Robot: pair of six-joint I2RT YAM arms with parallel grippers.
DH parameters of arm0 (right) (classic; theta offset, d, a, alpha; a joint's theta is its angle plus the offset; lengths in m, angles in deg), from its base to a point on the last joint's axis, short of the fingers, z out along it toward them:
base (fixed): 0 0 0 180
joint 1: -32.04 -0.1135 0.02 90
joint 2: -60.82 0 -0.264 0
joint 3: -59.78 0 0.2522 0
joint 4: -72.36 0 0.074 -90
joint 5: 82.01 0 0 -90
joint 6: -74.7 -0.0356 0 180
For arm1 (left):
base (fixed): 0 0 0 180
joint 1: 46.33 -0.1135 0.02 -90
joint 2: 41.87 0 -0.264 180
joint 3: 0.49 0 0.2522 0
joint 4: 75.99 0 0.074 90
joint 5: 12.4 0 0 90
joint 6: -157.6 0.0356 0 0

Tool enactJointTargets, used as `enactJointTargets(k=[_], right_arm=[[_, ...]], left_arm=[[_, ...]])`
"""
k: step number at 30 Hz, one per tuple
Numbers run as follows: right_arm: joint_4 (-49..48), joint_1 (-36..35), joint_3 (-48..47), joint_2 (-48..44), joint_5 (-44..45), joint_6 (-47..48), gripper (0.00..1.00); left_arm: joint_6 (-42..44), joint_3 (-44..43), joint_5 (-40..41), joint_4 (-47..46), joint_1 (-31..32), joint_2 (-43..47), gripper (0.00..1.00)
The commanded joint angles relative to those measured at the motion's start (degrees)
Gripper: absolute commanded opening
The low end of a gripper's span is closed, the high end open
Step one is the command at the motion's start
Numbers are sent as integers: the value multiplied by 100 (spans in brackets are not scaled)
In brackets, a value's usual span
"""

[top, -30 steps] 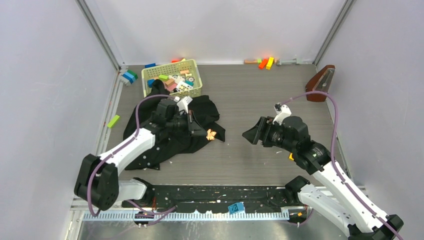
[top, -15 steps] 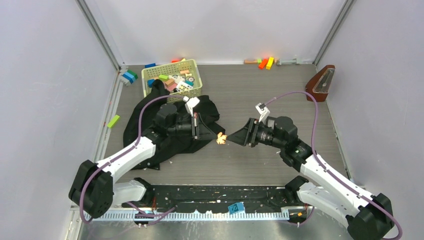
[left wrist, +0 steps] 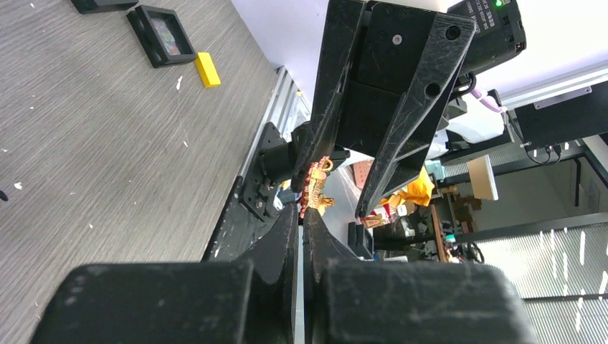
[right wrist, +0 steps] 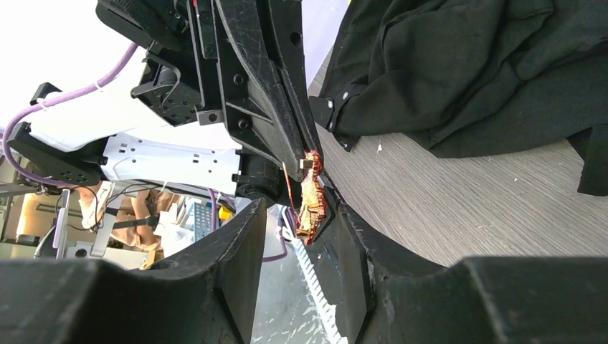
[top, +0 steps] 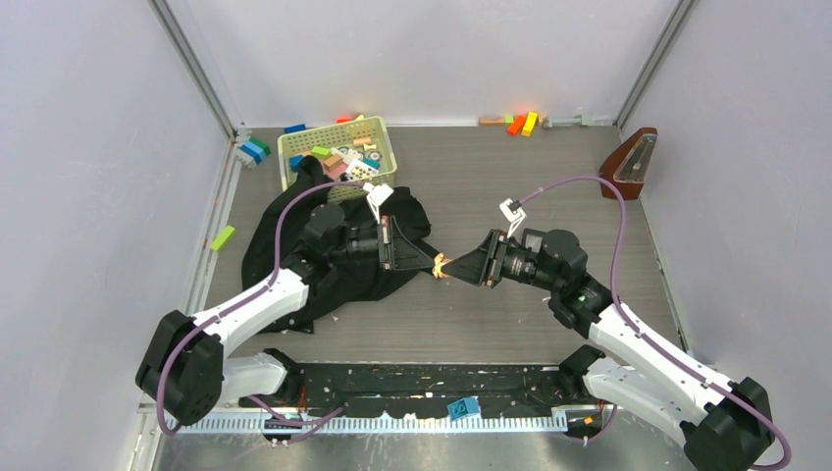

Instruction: Remove the brooch from the garment

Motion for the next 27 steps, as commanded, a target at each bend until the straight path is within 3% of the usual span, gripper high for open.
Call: enactJointTargets(k=[1,18,27], right_arm=[[-384,-33,-27,-103,-64,12,46],[524,-173,-273,45,635,313,32],[728,-168,-257,76,1207,157,31]], left_arm=[[-101,-31,-202,-423,25,-24,0],[-78,8,-276,-450,47,-38,0],[36,40,-284,-450,78,38,0]])
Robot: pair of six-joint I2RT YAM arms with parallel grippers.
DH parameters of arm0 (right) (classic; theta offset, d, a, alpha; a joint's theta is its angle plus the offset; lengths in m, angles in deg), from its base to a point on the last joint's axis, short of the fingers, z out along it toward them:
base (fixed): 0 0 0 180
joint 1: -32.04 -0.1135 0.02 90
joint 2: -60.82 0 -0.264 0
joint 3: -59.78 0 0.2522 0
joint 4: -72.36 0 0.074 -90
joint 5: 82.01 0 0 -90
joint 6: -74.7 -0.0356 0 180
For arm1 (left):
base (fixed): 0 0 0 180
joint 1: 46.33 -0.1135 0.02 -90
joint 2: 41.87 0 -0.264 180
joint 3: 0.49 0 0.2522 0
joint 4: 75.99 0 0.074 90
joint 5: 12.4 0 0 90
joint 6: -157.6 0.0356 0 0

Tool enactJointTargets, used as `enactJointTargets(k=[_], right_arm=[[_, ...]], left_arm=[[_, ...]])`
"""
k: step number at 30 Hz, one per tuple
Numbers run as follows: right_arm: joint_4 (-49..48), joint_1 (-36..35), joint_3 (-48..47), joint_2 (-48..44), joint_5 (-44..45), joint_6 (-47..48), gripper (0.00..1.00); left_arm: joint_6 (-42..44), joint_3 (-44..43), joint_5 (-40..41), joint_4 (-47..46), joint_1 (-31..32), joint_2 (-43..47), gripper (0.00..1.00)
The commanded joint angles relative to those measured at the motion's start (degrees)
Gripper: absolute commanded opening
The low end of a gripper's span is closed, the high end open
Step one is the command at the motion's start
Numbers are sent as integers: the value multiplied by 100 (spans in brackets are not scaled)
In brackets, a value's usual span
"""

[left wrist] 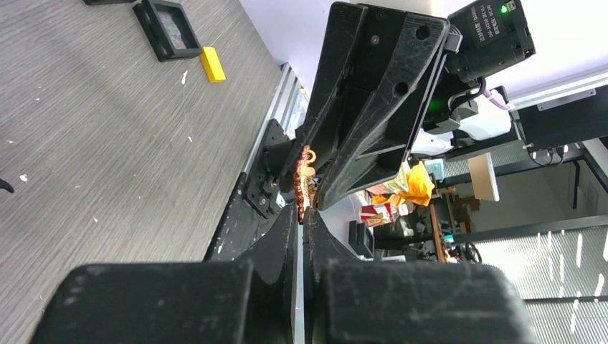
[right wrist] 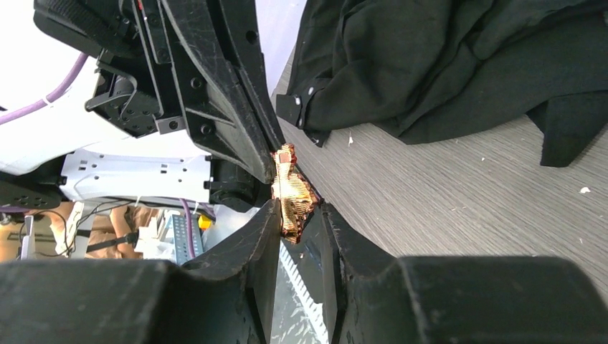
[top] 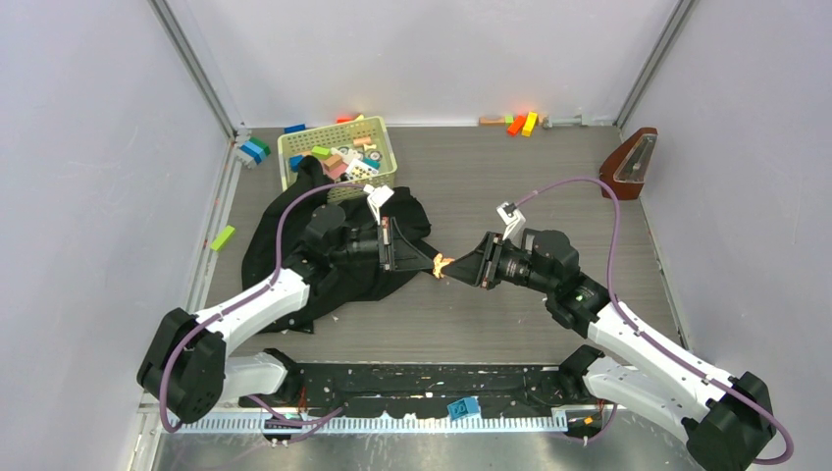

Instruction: Remove the brooch from the garment

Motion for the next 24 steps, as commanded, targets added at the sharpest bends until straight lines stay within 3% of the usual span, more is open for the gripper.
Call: enactJointTargets(k=[1,18,22,24], right_arm=[[187,6,-174,0,594,13,31],[177,4,-138,55,824,-192,30],[171,4,-106,-13,905,-195,40],[189,4,-59,-110,994,-169,53]], left_arm=[[93,-18,-233,-375,71,127,0],[330,9,-260,-325,190,214,0],[591,-69,15,254,187,239,0],[1005,-202,399,1064,192,263,0]])
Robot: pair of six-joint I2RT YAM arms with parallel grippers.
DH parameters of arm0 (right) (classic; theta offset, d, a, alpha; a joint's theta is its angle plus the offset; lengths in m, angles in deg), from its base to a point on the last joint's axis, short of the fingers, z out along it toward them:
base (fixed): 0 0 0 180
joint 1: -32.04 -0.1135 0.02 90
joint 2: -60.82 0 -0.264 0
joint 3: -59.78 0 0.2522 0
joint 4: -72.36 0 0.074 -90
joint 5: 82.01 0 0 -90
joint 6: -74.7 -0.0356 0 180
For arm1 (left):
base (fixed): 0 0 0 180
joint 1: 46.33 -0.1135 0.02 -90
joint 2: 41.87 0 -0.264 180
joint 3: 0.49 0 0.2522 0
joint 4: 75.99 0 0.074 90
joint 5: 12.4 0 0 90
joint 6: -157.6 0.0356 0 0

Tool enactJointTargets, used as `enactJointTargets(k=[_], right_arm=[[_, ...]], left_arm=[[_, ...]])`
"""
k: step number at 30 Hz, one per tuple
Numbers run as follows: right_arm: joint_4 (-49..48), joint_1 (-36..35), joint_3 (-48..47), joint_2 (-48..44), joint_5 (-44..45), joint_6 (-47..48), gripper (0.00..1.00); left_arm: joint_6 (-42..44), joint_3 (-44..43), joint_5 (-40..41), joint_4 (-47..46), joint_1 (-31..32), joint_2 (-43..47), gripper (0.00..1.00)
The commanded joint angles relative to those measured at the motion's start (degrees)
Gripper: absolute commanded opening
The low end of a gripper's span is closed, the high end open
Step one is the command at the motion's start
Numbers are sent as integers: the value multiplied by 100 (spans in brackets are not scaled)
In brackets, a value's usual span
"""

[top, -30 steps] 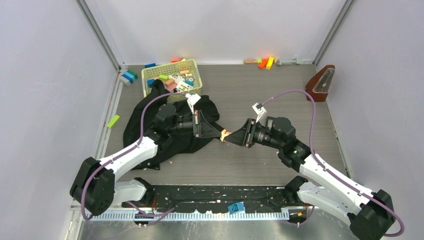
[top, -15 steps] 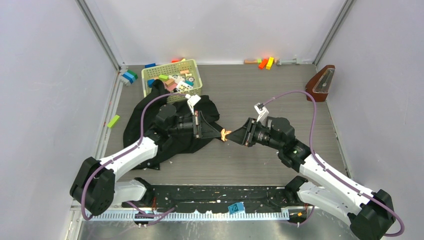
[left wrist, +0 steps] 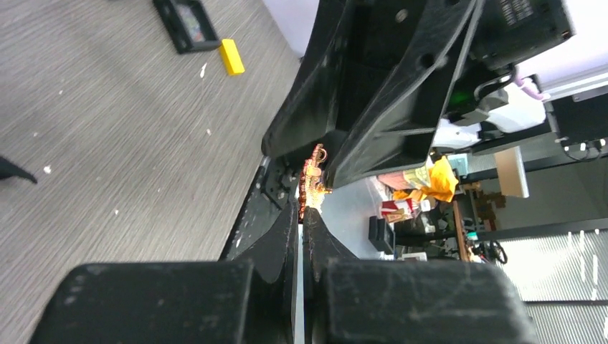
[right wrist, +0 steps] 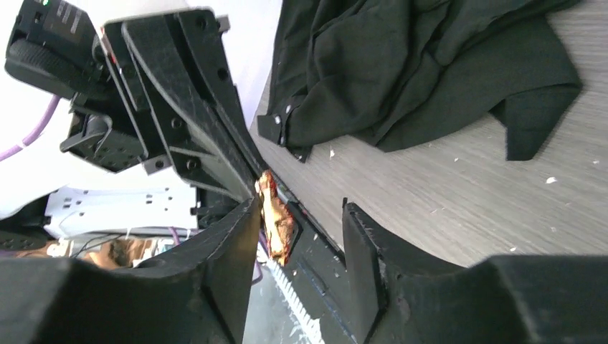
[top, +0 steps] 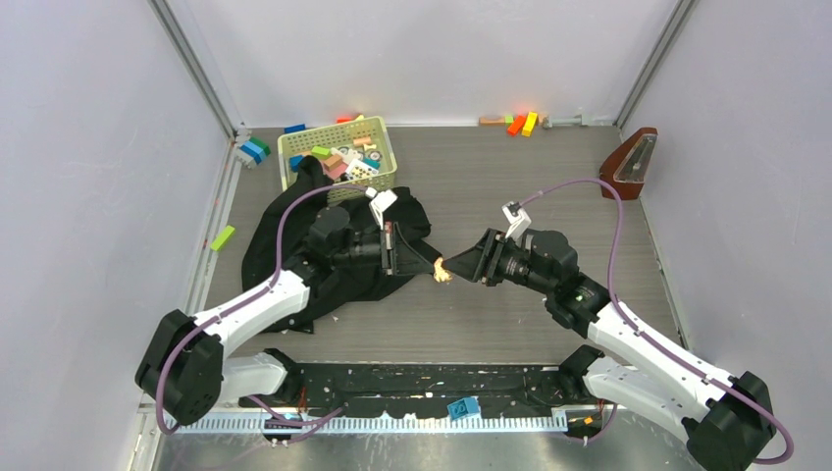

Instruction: Remove the brooch from the garment

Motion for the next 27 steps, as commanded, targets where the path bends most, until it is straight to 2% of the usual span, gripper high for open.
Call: enactJointTargets(k=[1,3,7,10,11,12,14,17,21,27], right_arm=[[86,23,-35,-208,555,70,62],[298,22,-49,-371,722,151,72],[1298,23,-242,-644,1248,420,78],[2386,34,-582,-673,2308,597,82],[2980,33,-681,-601,2993,575,84],[3295,46,-911,-538,3359,541,93],[4100,114,-1306,-222,4246,453,99],[4971,310,-1897,672,5079,595,100],[4986,786,-2482,1566,5183,1006,100],[4307,1998,-2817,2372,4096,1364,100]], left_arm=[[849,-312,444,1347,95,240,0],[1350,-499,918,2202,92,203,0],[2108,-747,1815,3286,262,90,0],[2757,-1002,2986,3772,762,-18,0],[2892,-1075,3379,3923,915,-59,0],[3051,-1160,3720,4053,1062,-101,0],[3375,-1411,4531,4363,1273,-176,0],[3630,-1812,5794,4980,1442,-326,0],[3741,-2334,7075,5842,1514,-603,0],[3791,-3369,8948,7149,1785,-1678,0]])
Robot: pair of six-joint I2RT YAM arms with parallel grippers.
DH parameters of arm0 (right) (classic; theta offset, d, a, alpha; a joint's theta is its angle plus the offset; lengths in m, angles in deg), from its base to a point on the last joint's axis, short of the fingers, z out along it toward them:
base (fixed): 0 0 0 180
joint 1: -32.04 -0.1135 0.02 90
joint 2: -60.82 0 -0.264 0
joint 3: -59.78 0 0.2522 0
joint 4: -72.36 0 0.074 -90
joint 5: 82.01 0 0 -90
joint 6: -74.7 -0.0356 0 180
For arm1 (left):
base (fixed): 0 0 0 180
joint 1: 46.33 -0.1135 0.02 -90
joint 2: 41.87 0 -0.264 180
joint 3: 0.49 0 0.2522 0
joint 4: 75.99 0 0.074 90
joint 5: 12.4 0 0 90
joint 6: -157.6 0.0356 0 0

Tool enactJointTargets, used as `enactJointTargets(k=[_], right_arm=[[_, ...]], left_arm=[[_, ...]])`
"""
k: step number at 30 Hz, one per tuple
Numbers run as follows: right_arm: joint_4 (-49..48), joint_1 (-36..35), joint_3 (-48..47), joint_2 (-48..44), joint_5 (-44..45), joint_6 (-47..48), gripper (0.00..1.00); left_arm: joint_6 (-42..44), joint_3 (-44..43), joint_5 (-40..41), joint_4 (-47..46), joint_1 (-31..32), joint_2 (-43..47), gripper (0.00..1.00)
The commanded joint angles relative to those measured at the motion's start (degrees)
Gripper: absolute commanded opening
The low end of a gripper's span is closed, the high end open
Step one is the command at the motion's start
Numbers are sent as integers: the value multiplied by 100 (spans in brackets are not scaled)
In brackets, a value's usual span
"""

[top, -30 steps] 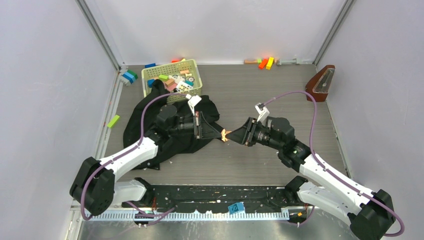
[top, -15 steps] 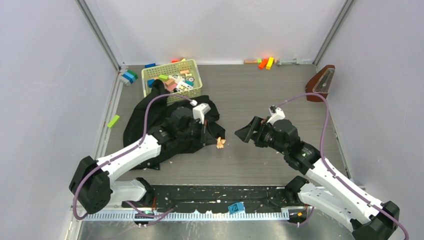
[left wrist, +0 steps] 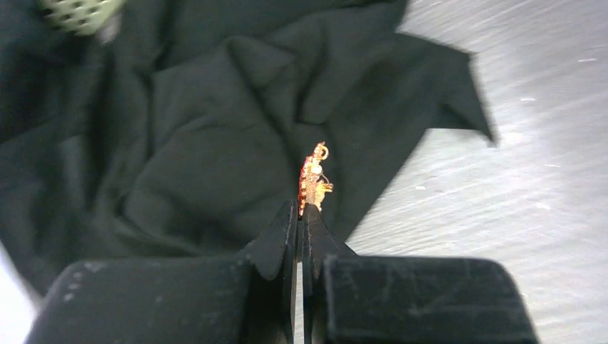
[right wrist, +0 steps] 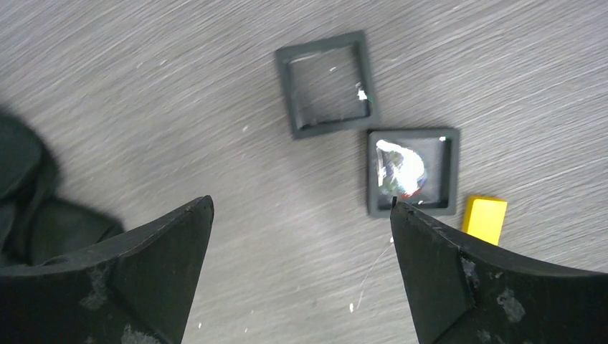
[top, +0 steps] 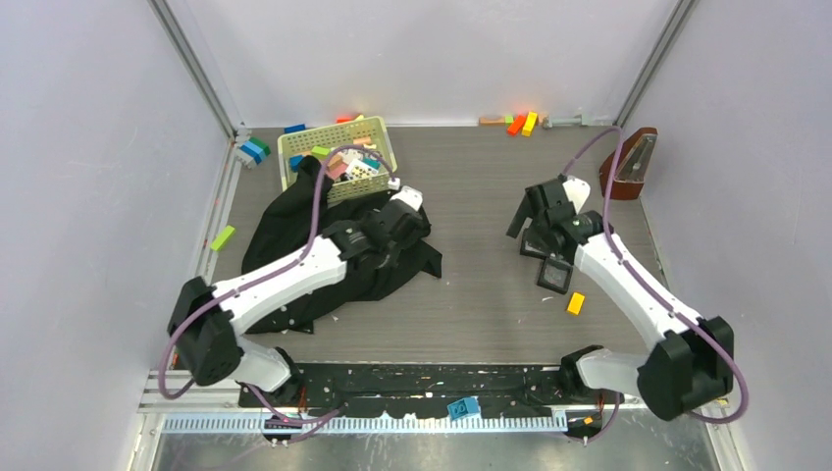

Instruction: Remove the brooch from the garment

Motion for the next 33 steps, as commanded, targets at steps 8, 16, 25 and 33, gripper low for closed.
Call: enactJointTargets(k=[8,16,25,33], right_arm=[[-631,1360,-540,1004,-792,776,100],[-1049,1655,-469,1356,-1213,1208,100],[-1124,1685,-573,1789,-1450,1456,100],[-1411,1685,-368,2092,-1629,1640,97]], left_arm=[[107,-2346,2648,2357,318,-3222,0],[397,-2960,748,2287,318,-4033,70],[470,-1981,-1330,1173,5,-2714,71],[565,-366,-3515,-565,-403,-1178,72]])
